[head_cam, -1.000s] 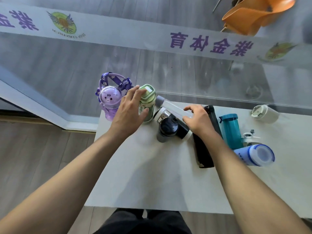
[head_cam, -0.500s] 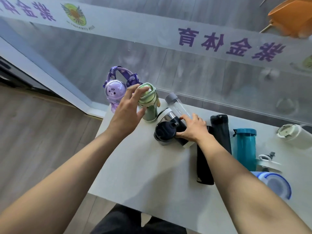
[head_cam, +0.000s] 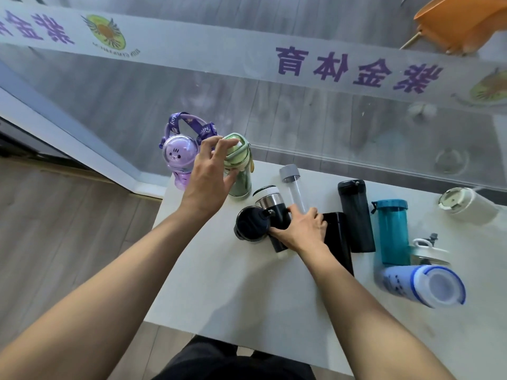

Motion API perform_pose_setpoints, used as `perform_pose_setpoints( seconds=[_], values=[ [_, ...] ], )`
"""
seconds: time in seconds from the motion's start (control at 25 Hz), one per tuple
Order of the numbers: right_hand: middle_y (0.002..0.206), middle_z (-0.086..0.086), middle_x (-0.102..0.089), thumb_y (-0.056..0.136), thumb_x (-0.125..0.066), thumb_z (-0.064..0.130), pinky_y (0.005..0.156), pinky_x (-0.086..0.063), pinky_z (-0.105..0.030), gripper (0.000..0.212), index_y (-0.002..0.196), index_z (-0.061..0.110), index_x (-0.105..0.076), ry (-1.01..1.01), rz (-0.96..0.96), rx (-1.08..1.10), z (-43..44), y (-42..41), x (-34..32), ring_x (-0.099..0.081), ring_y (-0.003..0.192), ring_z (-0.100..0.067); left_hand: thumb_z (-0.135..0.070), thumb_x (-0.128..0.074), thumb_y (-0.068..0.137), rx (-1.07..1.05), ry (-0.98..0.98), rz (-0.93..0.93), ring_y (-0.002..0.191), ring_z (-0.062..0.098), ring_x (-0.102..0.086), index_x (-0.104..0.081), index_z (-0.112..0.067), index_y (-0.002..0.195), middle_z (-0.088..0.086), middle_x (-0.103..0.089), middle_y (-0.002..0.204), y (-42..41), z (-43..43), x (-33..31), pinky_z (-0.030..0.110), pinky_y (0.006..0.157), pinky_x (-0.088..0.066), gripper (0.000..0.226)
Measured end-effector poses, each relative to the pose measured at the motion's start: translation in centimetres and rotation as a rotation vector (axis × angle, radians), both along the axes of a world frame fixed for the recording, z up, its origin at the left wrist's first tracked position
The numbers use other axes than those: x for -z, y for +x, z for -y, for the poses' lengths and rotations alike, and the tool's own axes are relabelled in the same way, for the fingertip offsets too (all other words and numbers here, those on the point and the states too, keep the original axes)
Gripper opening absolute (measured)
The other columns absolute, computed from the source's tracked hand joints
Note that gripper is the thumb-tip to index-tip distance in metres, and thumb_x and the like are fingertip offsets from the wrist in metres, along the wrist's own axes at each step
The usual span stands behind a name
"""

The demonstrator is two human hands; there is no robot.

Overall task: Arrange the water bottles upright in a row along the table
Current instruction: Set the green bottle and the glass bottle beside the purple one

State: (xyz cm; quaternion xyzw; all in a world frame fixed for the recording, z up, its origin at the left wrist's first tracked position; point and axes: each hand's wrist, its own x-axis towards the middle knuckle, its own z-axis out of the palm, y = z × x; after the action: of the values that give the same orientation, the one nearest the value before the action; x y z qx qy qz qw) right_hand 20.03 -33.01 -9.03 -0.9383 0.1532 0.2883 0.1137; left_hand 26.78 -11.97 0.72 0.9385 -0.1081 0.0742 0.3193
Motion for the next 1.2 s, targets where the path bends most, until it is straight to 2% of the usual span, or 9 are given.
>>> perform_pose_setpoints(
  seconds=[0.08,0.2,0.48,0.64,0.76,0.84,0.92,1.04,1.2],
  values=[
    [0.133,-0.02,-0.044,0.07,-0.055,0.085,0.104,-0.032,-0.047,0.085,0.134,0.03,-0.044,-0.011,-0.019,0.046,-0.2,-1.3,-0.2,-0.04,0.127,-0.04,-0.009,-0.073,0.084,0.01,0.01,0.019,0.113,0.029,-0.053,-0.051,-0.021,0.134,0.008,-0.046,0.134,0.4,0.1,0.3,0.042,0.097,-0.048,0.056],
    [0.138,-0.019,-0.04,0.074,-0.054,0.081,0.106,-0.031,-0.046,0.082,0.138,0.032,-0.041,-0.012,-0.048,0.094,-0.3,-3.2,-0.4,-0.039,0.129,-0.04,-0.009,-0.072,0.084,0.023,0.011,0.027,0.109,0.033,-0.053,-0.051,-0.023,0.134,0.007,-0.045,0.137,1.0,0.4,0.8,0.047,0.095,-0.049,0.056],
    [0.137,-0.019,-0.038,0.077,-0.053,0.079,0.108,-0.03,-0.046,0.076,0.135,0.031,-0.04,0.0,-0.078,0.178,-1.1,-7.2,-0.8,-0.04,0.129,-0.04,-0.011,-0.073,0.085,0.022,-0.029,0.059,0.106,0.032,-0.053,-0.052,-0.023,0.133,0.007,-0.046,0.134,2.3,1.2,1.3,0.048,0.093,-0.048,0.054],
    [0.146,-0.021,-0.032,0.077,-0.052,0.08,0.11,-0.029,-0.046,0.077,0.137,0.034,-0.037,0.007,-0.071,0.191,-1.2,-8.1,-0.5,-0.038,0.134,-0.041,-0.01,-0.072,0.085,0.018,-0.057,0.045,0.108,0.032,-0.052,-0.054,-0.022,0.132,0.008,-0.046,0.133,2.2,1.7,1.2,0.043,0.094,-0.047,0.052],
    [0.156,-0.024,-0.023,0.079,-0.051,0.08,0.116,-0.025,-0.047,0.083,0.146,0.035,-0.03,0.031,-0.063,0.203,-1.1,-8.3,-0.8,-0.03,0.143,-0.04,-0.012,-0.075,0.083,0.02,-0.071,0.038,0.108,0.032,-0.053,-0.054,-0.024,0.129,0.007,-0.046,0.13,2.3,1.3,1.2,0.046,0.091,-0.05,0.051],
    [0.156,-0.02,-0.024,0.082,-0.05,0.077,0.116,-0.025,-0.046,0.085,0.15,0.033,-0.027,0.019,0.016,0.215,-0.9,-7.9,-1.4,-0.029,0.144,-0.037,-0.019,-0.078,0.081,0.045,-0.085,-0.009,0.108,0.03,-0.054,-0.055,-0.028,0.126,0.005,-0.045,0.127,2.6,0.6,0.7,0.046,0.09,-0.053,0.052],
    [0.149,-0.014,-0.034,0.085,-0.053,0.071,0.112,-0.03,-0.045,0.08,0.149,0.029,-0.031,0.003,0.148,0.205,-0.6,-6.7,-2.0,-0.035,0.138,-0.035,-0.031,-0.079,0.079,0.085,-0.084,-0.08,0.106,0.025,-0.057,-0.056,-0.032,0.124,0.002,-0.045,0.124,3.0,-0.1,-0.4,0.044,0.091,-0.055,0.05],
    [0.14,-0.014,-0.043,0.087,-0.056,0.059,0.107,-0.035,-0.046,0.068,0.144,0.026,-0.039,0.034,0.279,0.19,0.4,-3.8,-2.4,-0.044,0.128,-0.036,-0.046,-0.071,0.083,0.126,-0.074,-0.157,0.106,0.018,-0.056,-0.058,-0.036,0.126,-0.002,-0.046,0.123,4.2,-1.0,-2.9,0.042,0.096,-0.053,0.046],
    [0.134,-0.017,-0.045,0.088,-0.056,0.044,0.103,-0.037,-0.046,0.056,0.137,0.021,-0.043,0.044,0.285,0.134,2.1,0.1,-2.2,-0.047,0.122,-0.039,-0.038,-0.076,0.079,0.234,0.064,-0.297,0.112,0.014,-0.05,-0.052,-0.038,0.138,0.0,-0.046,0.133,5.7,-0.9,-5.0,0.032,0.102,-0.043,0.064]
  ],
)
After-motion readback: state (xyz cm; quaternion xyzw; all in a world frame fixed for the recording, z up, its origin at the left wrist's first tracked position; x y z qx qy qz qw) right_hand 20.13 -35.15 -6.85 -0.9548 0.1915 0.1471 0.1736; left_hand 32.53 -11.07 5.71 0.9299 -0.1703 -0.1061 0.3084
